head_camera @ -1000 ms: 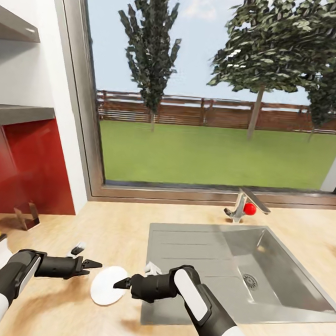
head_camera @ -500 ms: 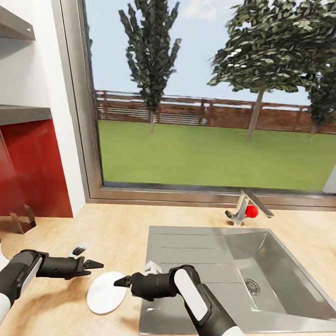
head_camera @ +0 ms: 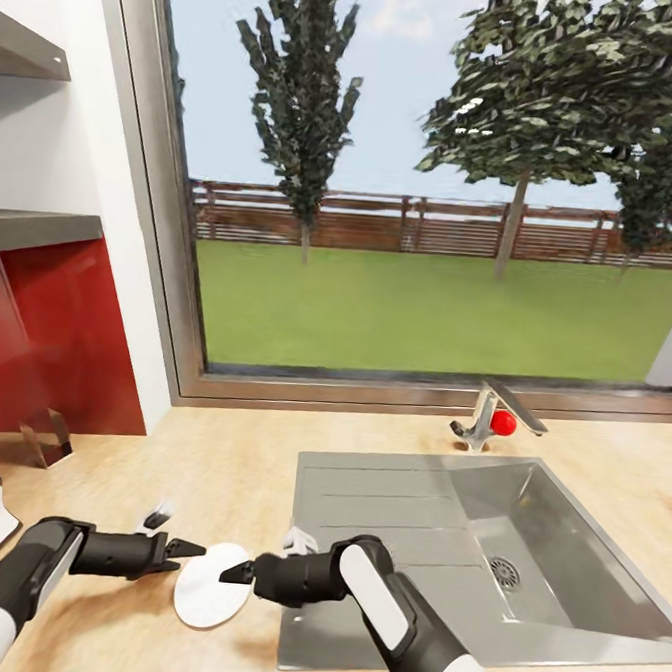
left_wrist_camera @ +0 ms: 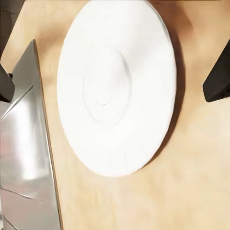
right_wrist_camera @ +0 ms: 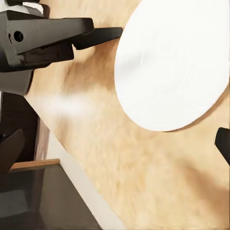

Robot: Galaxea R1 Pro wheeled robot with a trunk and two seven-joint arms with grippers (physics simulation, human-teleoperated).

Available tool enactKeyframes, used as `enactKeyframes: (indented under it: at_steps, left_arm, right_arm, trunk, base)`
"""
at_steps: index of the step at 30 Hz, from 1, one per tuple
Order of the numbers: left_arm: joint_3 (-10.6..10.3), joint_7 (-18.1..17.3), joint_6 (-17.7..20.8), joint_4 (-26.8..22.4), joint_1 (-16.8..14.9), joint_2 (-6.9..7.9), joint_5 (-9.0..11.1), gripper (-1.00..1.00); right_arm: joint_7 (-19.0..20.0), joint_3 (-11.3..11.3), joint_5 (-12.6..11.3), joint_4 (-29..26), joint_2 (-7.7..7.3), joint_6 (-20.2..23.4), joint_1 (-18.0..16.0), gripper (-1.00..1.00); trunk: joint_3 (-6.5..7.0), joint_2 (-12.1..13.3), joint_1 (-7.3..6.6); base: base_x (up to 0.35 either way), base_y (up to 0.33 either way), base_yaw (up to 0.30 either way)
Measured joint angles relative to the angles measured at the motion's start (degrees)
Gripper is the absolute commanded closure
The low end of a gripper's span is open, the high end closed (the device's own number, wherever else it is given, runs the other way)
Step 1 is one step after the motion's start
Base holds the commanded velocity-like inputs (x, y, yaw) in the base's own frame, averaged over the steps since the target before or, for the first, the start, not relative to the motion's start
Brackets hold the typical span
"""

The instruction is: Set up a coffee station on the kitchen countertop: keep the coffee maker on the countertop, move the bottle of coffee from the kitchen shelf to the counter next to the coffee maker, place a paper coffee filter on top of the coffee maker, put the saucer next to the coffee maker with the coffee cup on the saucer, and place the electric kettle next to the coffee maker.

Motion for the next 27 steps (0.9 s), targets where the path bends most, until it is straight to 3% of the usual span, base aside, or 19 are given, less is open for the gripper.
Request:
enactKeyframes:
  at_steps: [5,27]
  left_arm:
    - [0.1,1.7,0.1,0.0,0.5,-0.01,0.5,-1.00]
    - [0.0,2.2,0.4,-0.2,0.7,0.00,0.2,-1.00]
  right_arm:
    - [0.0,1.4,0.0,0.1,0.00,-0.7,0.0,-1.00]
    - [0.1,1.9,0.0,0.3,0.00,-1.3,0.0,-1.00]
  trunk:
    - [0.01,0.0,0.00]
    - [0.00,0.0,0.00]
  base:
    - [0.000,0.000,0.000]
    - [0.041,0.050,0.000]
